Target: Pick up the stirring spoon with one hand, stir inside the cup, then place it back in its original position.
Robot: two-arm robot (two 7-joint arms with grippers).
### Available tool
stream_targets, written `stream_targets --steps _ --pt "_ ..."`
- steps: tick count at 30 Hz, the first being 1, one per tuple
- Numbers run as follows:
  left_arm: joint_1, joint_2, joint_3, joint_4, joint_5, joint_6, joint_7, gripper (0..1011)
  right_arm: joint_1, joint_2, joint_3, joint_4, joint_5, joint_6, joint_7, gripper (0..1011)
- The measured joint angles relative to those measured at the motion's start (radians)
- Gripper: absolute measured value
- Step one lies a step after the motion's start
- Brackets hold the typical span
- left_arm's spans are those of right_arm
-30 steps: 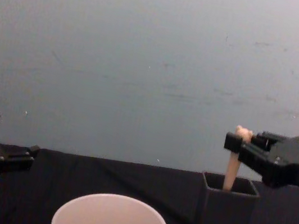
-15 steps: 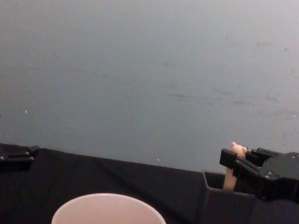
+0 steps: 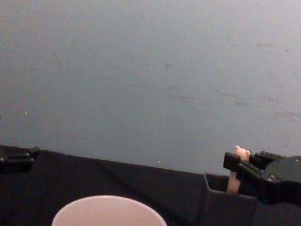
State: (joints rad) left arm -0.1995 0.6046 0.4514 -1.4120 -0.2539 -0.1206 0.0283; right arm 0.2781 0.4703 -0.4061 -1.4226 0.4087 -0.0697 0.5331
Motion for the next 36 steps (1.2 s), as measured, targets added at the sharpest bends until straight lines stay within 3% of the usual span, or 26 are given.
stream_targets --steps 6,30,36 --pt "0.000 0.000 0.000 0.000 0.000 0.000 0.000 1001 0.000 0.000 0.000 -0.001 0.001 0.000 0.001 229" --pt "0.000 0.000 0.000 0.000 0.000 0.000 0.000 1001 0.001 0.001 -0.001 -0.001 0.004 -0.001 0.003 948" --pt "0.000 0.000 0.000 0.000 0.000 0.000 0.000 1001 0.001 0.001 -0.001 0.000 0.004 -0.001 0.004 1002"
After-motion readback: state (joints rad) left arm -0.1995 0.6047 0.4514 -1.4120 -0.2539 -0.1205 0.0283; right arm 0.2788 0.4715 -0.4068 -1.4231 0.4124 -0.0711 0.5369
